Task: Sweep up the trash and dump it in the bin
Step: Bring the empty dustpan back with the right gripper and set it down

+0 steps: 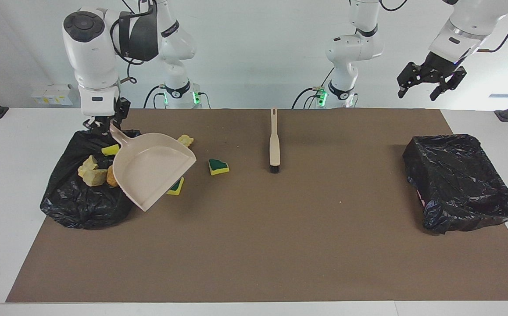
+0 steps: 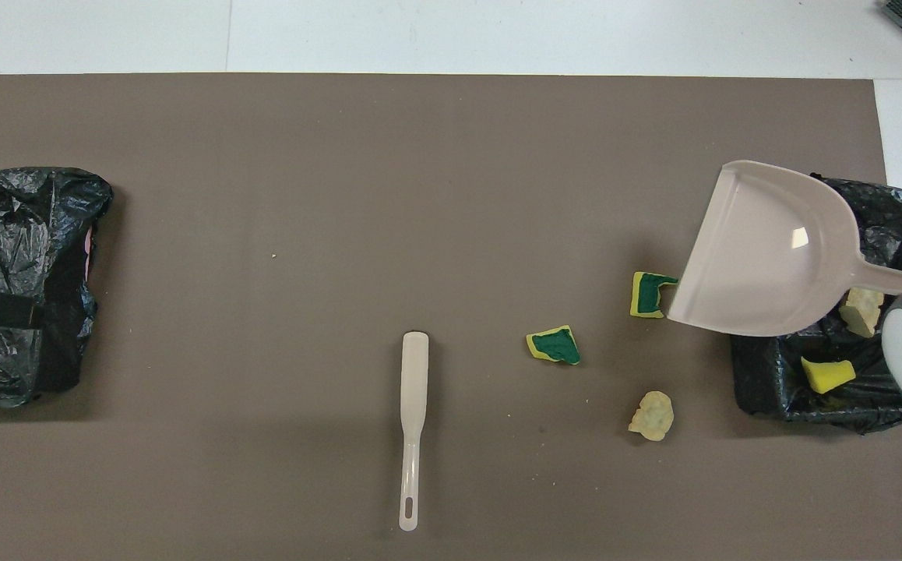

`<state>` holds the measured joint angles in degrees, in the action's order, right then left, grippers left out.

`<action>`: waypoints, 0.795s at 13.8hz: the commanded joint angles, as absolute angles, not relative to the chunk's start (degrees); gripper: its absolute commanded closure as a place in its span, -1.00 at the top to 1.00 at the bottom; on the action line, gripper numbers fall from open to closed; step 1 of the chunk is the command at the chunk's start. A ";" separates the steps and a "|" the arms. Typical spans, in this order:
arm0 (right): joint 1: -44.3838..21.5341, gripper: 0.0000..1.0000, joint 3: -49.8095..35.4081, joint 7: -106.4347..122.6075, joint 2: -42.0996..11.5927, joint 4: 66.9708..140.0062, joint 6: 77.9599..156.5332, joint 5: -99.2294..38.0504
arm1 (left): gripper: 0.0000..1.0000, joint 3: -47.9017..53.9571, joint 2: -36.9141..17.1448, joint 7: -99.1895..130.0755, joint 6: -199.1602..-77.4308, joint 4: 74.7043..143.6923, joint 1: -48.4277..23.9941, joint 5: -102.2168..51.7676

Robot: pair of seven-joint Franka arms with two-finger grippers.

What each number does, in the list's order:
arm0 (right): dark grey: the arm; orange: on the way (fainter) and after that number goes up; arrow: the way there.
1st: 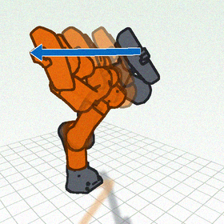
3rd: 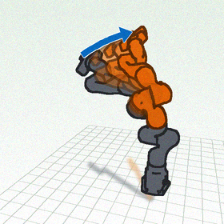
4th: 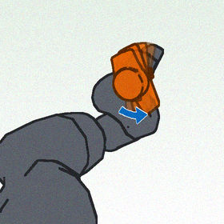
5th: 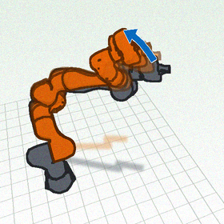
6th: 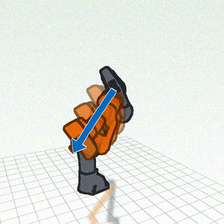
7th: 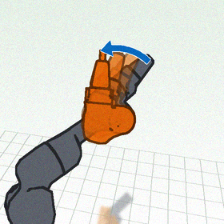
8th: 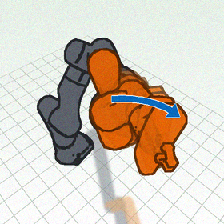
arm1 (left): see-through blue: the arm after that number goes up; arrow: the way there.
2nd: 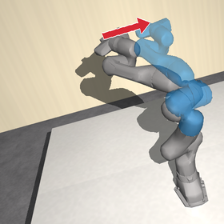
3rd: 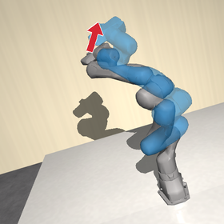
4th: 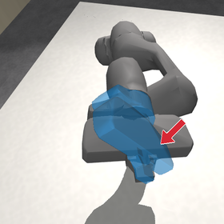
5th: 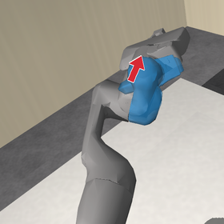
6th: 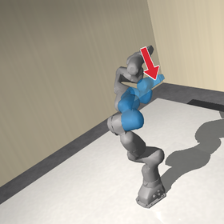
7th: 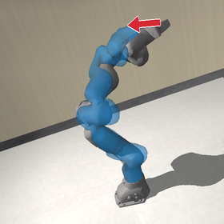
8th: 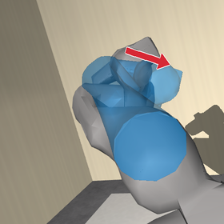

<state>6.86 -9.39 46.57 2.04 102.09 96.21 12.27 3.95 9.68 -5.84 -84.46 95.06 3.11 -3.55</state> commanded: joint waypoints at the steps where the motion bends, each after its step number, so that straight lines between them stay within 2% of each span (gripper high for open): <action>1: 4.41 -1.00 -9.32 35.04 1.85 101.34 96.15 8.45 | 1.00 1.93 9.32 -6.15 -83.32 94.13 0.00 -2.81; 4: -0.34 -1.00 -9.49 16.14 0.89 100.99 96.06 3.71 | 1.00 2.02 9.32 -6.24 -83.76 94.04 0.79 -2.90; 7: -5.78 -1.00 -9.49 -0.03 -3.68 97.05 96.06 0.36 | 1.00 2.02 9.32 -6.24 -83.32 94.04 0.88 -2.90; 11: -15.10 -1.00 -9.49 -20.43 -17.28 86.78 98.34 -1.14 | 1.00 2.02 9.32 -6.24 -83.23 93.96 0.88 -2.90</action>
<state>-12.29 -9.77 -12.86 -8.79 95.32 97.97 0.32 2.77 9.67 -5.84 -84.45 95.02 1.72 -3.55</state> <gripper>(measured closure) 0.683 0.000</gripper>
